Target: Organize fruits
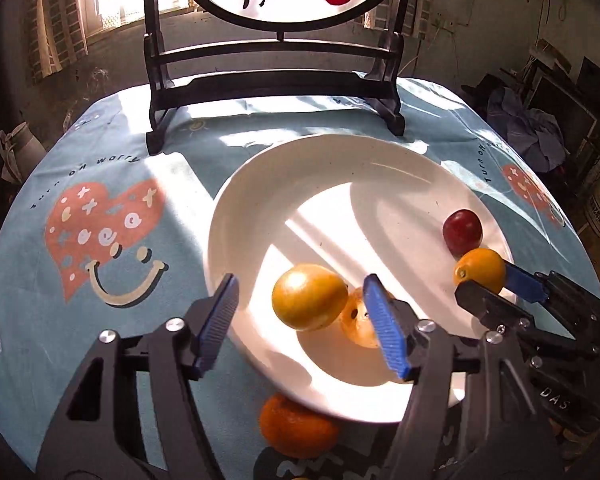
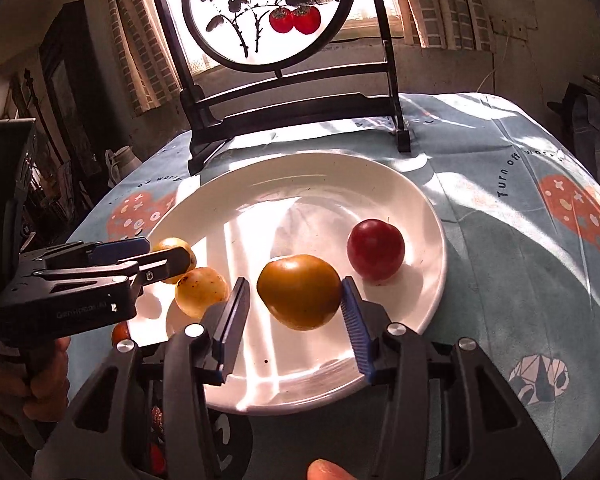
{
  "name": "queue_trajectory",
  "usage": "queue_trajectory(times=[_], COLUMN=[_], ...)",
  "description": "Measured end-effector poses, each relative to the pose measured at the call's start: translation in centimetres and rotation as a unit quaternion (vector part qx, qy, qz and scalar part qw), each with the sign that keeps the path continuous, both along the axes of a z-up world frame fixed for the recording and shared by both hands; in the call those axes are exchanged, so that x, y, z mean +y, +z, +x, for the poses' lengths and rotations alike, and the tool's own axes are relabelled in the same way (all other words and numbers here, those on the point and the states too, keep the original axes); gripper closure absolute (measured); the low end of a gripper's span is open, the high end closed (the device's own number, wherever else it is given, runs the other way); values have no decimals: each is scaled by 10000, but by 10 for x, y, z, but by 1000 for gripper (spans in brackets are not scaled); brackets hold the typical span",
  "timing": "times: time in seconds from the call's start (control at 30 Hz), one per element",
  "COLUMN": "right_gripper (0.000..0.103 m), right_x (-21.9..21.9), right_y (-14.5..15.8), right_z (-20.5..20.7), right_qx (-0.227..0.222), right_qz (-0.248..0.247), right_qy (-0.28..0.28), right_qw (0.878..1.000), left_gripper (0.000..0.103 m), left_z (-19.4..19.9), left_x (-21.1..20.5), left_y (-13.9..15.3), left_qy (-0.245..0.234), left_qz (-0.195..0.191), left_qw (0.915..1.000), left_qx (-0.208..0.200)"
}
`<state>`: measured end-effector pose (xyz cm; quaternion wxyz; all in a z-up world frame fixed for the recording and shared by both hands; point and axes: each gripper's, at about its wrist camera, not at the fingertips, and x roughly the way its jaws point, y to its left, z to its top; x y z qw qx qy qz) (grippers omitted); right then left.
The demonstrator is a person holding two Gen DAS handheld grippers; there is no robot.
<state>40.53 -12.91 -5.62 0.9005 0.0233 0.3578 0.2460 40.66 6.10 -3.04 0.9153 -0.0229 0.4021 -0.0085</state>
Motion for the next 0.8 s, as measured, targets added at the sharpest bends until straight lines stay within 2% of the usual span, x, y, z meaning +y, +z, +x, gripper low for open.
queue_trajectory(times=[0.1, 0.17, 0.27, 0.4, 0.57, 0.8], right_gripper=[54, 54, 54, 54, 54, 54], right_x=[-2, -4, -8, -13, -20, -26], right_y=[9, 19, 30, 30, 14, -4], right_z=[-8, -19, -41, -73, -92, -92], right_qx=[-54, -139, -271, -378, -110, 218], right_qz=[79, 145, 150, 19, -243, -780], right_qy=[71, 132, 222, 326, 218, 16], right_qw=[9999, 9997, 9993, 9988, 9994, 9967], left_gripper=[23, 12, 6, 3, 3, 3], left_z=[-20, -41, -79, -130, -156, -156], left_x=[-2, 0, 2, 9, 22, 38], left_y=[15, 25, 33, 28, 13, 6], left_qy=[64, 124, 235, 367, 639, 814], left_qz=[348, 395, 583, 508, 362, -8], left_qw=[9990, 9982, 9957, 9929, 9941, 9953], left_qx=[-289, -424, -683, -1014, -803, -515])
